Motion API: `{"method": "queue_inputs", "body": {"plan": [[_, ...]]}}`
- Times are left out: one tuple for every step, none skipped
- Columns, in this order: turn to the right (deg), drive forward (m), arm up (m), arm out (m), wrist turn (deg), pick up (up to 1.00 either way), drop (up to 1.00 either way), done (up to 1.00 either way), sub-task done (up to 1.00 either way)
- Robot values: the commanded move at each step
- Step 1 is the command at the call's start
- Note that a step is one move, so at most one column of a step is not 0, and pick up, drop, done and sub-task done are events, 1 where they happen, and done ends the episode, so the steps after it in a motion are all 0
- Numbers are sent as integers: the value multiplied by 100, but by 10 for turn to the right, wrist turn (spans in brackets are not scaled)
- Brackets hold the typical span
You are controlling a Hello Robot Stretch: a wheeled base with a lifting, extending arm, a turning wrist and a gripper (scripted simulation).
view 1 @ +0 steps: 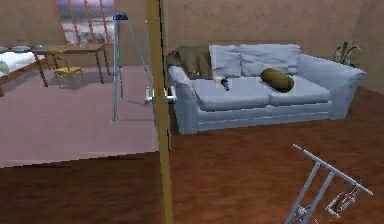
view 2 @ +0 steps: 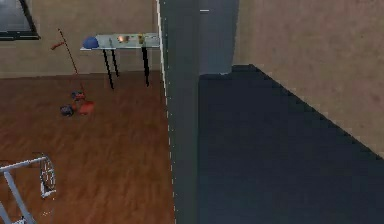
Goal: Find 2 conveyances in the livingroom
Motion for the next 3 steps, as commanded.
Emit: {"method": "queue_inputs", "body": {"plan": [[420,0,0,0,0,0,0,0,0],[0,0,0,0,0,0,0,0,100],[210,0,0,0,0,0,0,0,0]]}}
